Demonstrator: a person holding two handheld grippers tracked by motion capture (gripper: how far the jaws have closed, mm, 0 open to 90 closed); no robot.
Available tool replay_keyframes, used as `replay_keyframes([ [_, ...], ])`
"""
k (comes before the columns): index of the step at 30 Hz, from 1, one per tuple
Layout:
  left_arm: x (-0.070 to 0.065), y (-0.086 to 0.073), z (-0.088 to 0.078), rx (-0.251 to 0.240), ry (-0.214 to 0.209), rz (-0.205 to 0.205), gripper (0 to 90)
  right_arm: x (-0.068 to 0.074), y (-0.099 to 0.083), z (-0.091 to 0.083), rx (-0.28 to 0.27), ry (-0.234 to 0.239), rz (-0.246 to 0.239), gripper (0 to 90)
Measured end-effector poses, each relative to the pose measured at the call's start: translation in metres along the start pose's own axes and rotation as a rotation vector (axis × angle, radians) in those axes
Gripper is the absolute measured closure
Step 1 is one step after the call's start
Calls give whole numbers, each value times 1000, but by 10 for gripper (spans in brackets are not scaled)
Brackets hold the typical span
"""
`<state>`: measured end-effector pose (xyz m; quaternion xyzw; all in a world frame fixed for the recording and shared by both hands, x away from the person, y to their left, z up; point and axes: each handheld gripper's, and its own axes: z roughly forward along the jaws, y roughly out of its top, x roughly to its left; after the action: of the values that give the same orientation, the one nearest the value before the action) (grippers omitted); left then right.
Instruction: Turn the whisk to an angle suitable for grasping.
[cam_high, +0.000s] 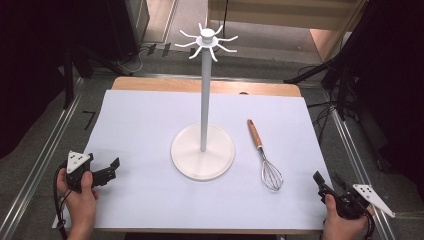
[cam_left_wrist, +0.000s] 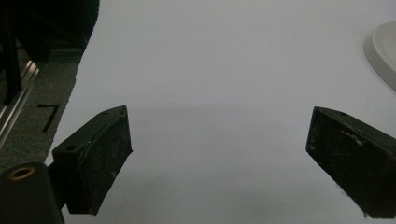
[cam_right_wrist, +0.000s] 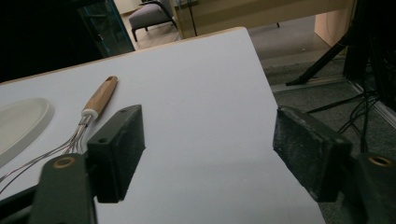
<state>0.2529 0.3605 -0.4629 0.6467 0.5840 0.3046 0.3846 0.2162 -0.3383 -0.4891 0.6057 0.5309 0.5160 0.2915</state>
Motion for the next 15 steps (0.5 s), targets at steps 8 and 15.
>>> replay_keyframes([
  [8, -1, 0, 0, 1, 5, 4, 72, 11, 6, 6, 63, -29, -85, 463],
  [15, -3, 0, 0, 0, 12, 20, 72, 22, 24, 8, 66, 32, -152, 545],
])
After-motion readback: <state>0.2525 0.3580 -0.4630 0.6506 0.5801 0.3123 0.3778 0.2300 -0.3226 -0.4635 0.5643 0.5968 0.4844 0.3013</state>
